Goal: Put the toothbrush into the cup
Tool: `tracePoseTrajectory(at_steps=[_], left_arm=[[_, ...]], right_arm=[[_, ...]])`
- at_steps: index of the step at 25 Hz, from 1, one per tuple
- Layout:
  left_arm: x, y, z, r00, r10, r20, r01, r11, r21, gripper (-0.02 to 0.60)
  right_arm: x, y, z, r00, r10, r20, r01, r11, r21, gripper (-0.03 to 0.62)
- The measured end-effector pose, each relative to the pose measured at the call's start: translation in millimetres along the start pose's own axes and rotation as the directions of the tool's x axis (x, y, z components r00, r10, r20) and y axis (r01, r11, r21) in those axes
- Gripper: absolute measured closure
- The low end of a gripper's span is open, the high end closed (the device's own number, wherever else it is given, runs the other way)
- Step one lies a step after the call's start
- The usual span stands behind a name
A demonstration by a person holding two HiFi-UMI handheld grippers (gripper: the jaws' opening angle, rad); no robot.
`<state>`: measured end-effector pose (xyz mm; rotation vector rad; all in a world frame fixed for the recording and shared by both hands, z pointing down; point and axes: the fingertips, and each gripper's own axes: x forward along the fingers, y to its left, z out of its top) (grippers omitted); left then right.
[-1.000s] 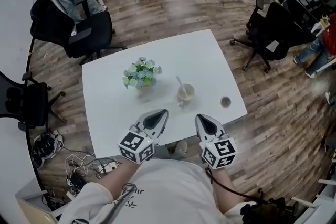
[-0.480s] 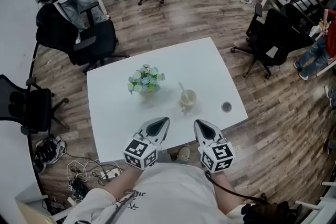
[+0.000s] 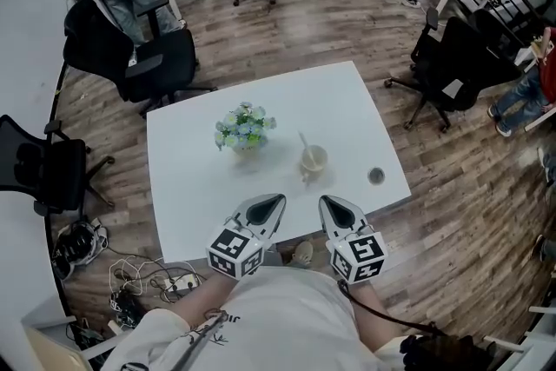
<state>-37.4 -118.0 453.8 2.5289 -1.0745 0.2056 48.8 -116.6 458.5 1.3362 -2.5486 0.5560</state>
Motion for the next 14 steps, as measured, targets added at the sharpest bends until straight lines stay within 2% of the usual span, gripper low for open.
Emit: tracePoseTrajectory(at_steps=[14], left_arm=[[0.0,-2.6,-0.9,1.0,-0.005,-0.01,0.005,1.0,-0.002,0.568]], right_arm=[[0.7,3.7,1.3,1.0,0.025,-0.007,-0.025,1.0,0.002,0.576]])
